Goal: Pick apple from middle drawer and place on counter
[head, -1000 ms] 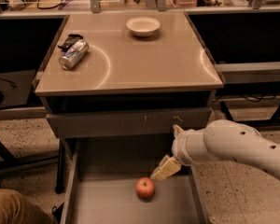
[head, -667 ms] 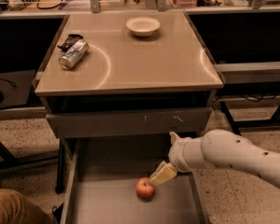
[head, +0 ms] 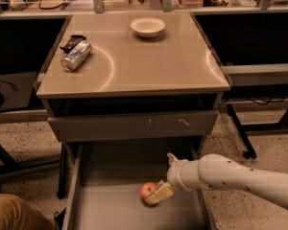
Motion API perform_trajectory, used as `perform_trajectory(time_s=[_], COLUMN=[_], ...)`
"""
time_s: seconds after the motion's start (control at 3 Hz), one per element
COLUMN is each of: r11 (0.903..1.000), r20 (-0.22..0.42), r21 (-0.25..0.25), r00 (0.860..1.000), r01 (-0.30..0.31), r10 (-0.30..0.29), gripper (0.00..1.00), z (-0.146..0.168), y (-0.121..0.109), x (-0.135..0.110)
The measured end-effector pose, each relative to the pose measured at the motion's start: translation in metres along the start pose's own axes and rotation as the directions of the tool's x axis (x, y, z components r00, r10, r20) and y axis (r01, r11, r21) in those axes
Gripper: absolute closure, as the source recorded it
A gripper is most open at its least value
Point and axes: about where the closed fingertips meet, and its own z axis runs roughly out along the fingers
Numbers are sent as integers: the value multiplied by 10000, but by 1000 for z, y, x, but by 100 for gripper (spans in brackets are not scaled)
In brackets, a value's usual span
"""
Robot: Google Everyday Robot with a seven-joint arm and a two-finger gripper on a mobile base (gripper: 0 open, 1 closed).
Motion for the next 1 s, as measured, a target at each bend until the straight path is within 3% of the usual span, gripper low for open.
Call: perform_trajectory(time_s=[0.33,1.0], r11=[9985,9988], r20=[-60,299], r21=[-375,-339], r00=[9992,9989], r01=[-410,-350], r10=[408,360], gripper=[0,0], z=[28,36], y=[3,8], x=[21,22])
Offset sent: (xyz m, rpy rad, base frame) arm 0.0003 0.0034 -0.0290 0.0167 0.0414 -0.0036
